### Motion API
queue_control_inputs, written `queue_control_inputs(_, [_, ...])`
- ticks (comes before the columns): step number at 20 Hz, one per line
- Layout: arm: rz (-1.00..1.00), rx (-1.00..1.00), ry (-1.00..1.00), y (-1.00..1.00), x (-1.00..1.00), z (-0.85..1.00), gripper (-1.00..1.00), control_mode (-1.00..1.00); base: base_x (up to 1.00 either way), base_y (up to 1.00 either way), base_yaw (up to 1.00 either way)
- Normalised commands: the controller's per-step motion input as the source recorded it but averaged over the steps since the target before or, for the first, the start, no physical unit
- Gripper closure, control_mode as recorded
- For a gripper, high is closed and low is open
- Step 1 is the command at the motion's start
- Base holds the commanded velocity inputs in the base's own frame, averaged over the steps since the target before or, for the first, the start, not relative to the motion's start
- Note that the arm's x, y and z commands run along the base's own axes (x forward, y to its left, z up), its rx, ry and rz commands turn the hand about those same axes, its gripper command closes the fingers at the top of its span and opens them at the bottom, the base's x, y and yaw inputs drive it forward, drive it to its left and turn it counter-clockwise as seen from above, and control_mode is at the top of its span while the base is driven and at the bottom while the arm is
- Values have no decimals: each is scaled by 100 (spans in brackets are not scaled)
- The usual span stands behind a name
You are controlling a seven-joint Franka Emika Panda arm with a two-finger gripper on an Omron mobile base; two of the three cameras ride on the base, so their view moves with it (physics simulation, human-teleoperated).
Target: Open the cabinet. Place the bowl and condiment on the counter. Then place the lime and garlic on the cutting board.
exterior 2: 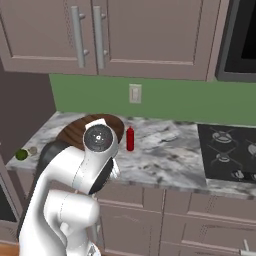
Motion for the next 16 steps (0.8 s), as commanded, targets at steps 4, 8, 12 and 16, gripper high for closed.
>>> queue_control_inputs(4, [0, 0, 0, 0, 0, 0, 100, 100, 35, 0, 2])
queue_control_inputs(8, [0, 0, 0, 0, 0, 0, 100, 100, 34, 0, 2])
queue_control_inputs(12, [0, 0, 0, 0, 0, 0, 100, 100, 32, 0, 2])
queue_control_inputs(16, [0, 0, 0, 0, 0, 0, 100, 100, 31, 0, 2])
